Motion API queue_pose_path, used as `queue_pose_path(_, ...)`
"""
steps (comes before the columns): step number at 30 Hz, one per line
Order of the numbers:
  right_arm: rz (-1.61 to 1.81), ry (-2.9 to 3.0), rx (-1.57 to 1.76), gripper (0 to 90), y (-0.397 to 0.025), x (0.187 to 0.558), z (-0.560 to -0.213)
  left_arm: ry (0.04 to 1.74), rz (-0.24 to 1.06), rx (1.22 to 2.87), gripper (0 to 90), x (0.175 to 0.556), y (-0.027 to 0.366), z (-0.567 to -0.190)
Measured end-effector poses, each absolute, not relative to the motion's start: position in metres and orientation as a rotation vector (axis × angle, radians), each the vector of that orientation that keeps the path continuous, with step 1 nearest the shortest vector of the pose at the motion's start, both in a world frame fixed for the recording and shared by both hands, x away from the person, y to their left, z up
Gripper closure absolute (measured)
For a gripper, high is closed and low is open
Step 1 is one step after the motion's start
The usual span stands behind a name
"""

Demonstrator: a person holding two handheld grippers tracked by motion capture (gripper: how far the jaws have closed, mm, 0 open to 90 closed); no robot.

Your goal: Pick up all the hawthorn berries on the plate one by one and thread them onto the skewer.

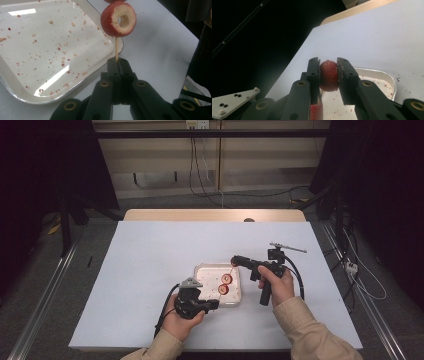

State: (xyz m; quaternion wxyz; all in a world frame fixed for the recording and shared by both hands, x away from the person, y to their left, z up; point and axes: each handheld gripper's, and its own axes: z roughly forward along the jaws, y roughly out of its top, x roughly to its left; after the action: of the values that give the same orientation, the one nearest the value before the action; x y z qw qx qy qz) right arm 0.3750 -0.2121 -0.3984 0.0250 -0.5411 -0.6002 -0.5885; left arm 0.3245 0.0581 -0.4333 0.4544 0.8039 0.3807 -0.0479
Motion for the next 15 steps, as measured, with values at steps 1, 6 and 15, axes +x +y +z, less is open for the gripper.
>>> queue_pose_path(1,-1.827,-1.849,-1.673,73.7,-0.211,0.375,-0.398,0.943,-0.117,1.98,90.0,0.325,0.058,-0.433)
queue_pose_path(6,-1.837,-1.864,-1.656,73.9,-0.208,0.373,-0.397,0.947,-0.104,1.985,90.0,0.323,0.056,-0.432)
queue_pose_path(15,-1.837,-1.905,-1.644,74.2,-0.201,0.369,-0.393,0.964,-0.1,2.002,90.0,0.323,0.056,-0.432)
